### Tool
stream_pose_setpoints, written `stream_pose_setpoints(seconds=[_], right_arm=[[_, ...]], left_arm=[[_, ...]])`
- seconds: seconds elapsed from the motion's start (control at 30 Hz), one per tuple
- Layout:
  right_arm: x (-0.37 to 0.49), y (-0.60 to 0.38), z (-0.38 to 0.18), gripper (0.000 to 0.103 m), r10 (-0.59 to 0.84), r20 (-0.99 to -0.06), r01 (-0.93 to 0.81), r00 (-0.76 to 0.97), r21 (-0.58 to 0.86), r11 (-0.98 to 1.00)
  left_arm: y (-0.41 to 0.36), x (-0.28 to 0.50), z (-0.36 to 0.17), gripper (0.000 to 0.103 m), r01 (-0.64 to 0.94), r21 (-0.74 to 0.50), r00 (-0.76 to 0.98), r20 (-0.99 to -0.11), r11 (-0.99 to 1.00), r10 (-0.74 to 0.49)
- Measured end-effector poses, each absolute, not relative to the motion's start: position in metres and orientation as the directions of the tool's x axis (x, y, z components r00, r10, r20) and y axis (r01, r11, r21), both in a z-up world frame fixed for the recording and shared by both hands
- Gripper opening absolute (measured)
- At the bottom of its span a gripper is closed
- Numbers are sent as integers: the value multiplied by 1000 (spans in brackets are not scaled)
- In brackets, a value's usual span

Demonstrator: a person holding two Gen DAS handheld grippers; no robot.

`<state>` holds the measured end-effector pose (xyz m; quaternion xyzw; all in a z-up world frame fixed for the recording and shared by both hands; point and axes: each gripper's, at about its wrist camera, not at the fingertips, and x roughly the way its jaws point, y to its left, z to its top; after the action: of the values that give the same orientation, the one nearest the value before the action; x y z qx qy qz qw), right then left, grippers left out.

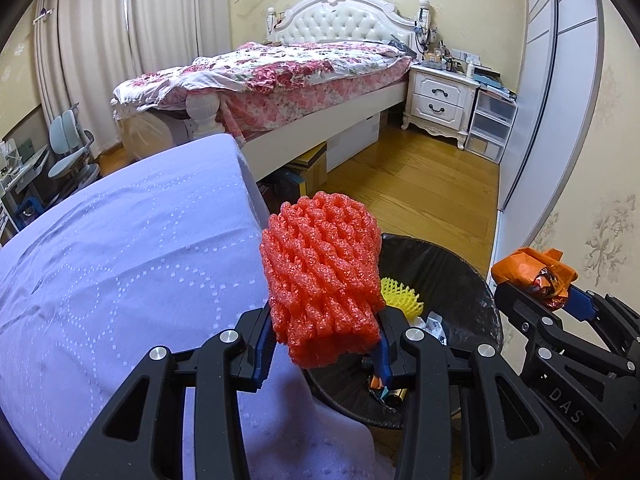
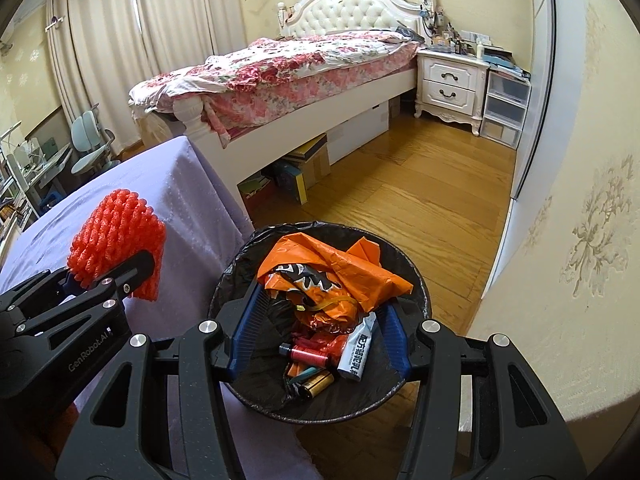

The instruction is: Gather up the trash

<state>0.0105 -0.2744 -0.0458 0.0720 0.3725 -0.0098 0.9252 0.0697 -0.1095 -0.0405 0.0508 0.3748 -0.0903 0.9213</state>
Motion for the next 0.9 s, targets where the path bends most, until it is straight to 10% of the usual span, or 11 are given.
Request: stream_pose_setpoints(seconds=[0.9], right_arm=[[24,-290,-49,62,20,-692,110,721,143,983]], left_arm=[[-115,75,-42,76,185,38,708,-699,982,-106]])
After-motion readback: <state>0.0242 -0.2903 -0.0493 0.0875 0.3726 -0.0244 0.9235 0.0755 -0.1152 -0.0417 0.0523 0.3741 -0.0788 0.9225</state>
